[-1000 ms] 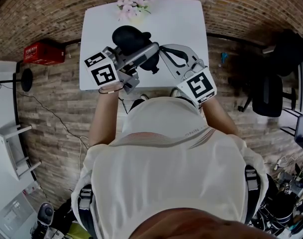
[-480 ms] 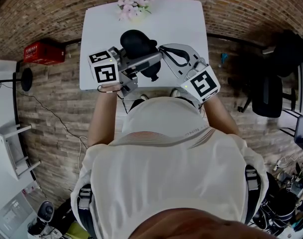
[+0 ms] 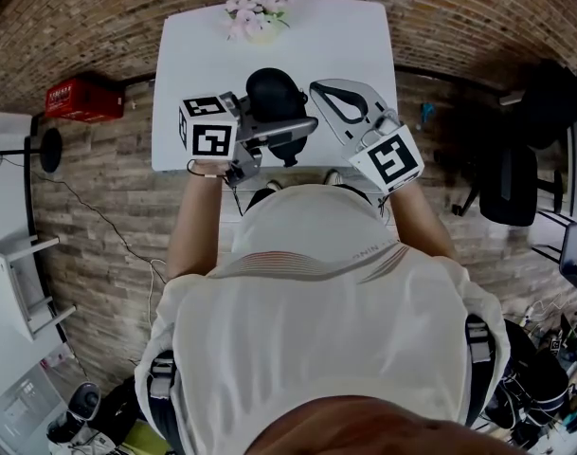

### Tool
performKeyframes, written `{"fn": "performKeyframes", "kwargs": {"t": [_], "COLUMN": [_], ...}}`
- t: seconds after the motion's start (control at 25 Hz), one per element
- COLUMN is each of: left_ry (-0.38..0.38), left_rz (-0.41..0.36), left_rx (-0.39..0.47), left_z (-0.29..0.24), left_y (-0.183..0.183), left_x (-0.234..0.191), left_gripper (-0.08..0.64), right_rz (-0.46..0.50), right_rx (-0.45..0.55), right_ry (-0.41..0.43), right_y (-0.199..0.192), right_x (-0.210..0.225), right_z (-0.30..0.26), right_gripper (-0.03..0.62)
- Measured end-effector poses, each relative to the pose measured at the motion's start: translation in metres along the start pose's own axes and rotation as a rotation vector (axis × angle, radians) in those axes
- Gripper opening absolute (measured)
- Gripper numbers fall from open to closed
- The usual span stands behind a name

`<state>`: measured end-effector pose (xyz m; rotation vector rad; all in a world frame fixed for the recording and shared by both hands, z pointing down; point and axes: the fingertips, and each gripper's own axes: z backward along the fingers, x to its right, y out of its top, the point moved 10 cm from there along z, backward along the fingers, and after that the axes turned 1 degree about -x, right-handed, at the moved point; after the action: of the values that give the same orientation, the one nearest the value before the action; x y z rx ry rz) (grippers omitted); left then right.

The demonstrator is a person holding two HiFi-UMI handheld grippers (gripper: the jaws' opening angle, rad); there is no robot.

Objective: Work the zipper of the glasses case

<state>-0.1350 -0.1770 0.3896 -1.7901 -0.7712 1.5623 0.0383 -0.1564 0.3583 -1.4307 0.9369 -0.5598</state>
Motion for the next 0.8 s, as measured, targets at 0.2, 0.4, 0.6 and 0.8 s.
{"fn": "performKeyframes", "kwargs": {"t": [0.2, 0.4, 0.6, 0.8], "left_ry": [0.025, -0.050, -0.051, -0.070], "left_rz": [-0.098, 0.000, -0.035, -0.019], "left_rx": [-0.158, 0.023, 0.015, 0.040], "left_z": [-0.013, 0.002, 0.001, 0.001], "left_y": [-0.020, -0.005, -0.001, 0.004], "left_x": [0.004, 0.000, 0.002, 0.000], "left_gripper": [0.264, 0.264, 0.264, 0.264], "right_rz": [0.035, 0.027, 0.019, 0.018], "right_rx": [-0.017, -0.018, -0.015, -0.019], "right_ry": [-0.077, -0.070, 0.000, 0.080], "right_y": [0.011, 0.008, 0.004, 0.000], "right_x": [0.029, 0.028, 0.018, 0.015], "right_z": [0.008, 0.012, 0.010, 0.010], "right_gripper": [0.049, 0.049, 0.051, 0.058]}}
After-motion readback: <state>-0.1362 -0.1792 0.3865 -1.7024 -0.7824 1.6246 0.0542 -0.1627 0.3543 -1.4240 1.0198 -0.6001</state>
